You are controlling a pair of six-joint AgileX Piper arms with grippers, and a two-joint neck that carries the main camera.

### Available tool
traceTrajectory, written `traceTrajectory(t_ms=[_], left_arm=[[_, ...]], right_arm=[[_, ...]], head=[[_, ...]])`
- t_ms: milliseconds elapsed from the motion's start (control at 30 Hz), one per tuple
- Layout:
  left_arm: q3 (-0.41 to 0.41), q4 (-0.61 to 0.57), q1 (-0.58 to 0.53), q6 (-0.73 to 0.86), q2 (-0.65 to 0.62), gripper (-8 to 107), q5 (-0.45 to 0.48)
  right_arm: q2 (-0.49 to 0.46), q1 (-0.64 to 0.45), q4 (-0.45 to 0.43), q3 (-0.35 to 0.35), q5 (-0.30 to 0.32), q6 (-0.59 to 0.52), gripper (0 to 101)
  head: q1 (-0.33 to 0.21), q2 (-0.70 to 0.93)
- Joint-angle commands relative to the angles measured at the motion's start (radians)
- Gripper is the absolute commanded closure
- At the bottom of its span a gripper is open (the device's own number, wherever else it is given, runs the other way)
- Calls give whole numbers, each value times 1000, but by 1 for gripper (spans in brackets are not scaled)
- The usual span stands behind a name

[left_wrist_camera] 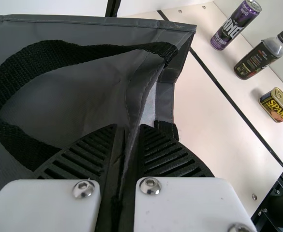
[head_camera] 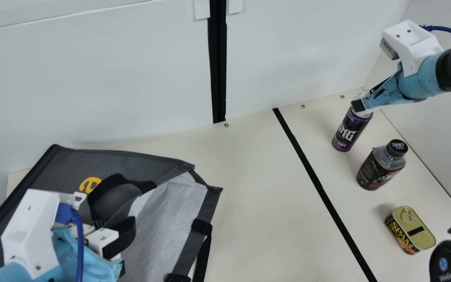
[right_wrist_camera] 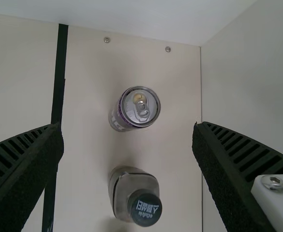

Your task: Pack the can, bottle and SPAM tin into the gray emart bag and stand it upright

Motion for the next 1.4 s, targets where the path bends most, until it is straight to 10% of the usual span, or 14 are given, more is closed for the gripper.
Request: traceTrajectory(t_ms=[0, 1367], left_arm=[[0, 0, 0, 0, 0, 107, 0], [0, 0, 0, 0, 0, 107, 0]], right_arm=[[29, -4, 4, -18, 1, 5, 6], [385, -20, 28, -165, 1, 67, 6]], head=[[-23, -2], [-23, -2]])
